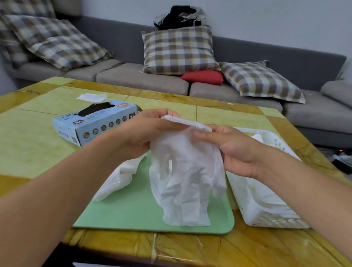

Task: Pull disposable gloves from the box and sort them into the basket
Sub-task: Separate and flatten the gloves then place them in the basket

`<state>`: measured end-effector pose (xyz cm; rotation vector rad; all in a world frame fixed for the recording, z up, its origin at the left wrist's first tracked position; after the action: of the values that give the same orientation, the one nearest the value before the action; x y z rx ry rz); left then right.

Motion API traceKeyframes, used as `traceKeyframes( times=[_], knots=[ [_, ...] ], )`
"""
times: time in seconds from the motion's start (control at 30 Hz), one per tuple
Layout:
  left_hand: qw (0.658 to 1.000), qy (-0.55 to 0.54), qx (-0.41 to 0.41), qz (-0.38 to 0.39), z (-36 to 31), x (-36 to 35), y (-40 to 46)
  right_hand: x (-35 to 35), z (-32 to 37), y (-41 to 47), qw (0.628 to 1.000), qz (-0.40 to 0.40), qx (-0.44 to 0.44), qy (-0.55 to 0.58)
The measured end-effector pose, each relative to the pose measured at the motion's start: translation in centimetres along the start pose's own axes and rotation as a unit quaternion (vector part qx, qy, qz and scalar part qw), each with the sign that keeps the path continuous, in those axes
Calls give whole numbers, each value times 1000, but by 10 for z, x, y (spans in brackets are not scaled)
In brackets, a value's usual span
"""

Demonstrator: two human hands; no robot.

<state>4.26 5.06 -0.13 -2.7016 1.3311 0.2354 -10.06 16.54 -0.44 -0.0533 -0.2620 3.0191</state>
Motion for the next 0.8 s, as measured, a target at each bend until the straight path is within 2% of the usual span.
traceKeyframes(
  times=[0.27,0.37,0.43,0.5,0.57,0.63,0.7,0.8],
  knots=[
    [995,50,84,-25,-11,9,2,6,-1,4,998,11,-66,-13],
    [984,77,158,-39,-1,16,12,18,-15,19,993,-48,-105,-38],
    [979,90,168,-71,9,17,19,23,-22,29,987,-92,-112,-74],
    [988,67,82,-116,5,15,26,26,-13,36,982,-143,-60,-105],
    [985,59,-79,-141,-19,12,30,29,15,42,974,-182,65,-119],
    [964,118,-204,-124,-49,4,24,30,50,37,951,-199,191,-138],
    [947,163,-259,-98,-61,1,15,28,72,29,928,-197,257,-184],
    [937,243,-236,-81,-35,13,15,26,57,30,905,-193,258,-277]
  ],
)
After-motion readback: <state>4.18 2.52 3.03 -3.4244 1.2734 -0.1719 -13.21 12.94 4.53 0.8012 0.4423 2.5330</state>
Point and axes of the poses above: each hand's wrist, its own y-axis towards the middle knuckle, its own x-axis out of the back of the hand, z = x × y, the point moved 3 cm from there along y, towards the middle knuckle, and after that the axes turned 8 degrees about -y, right-handed, at the moved point
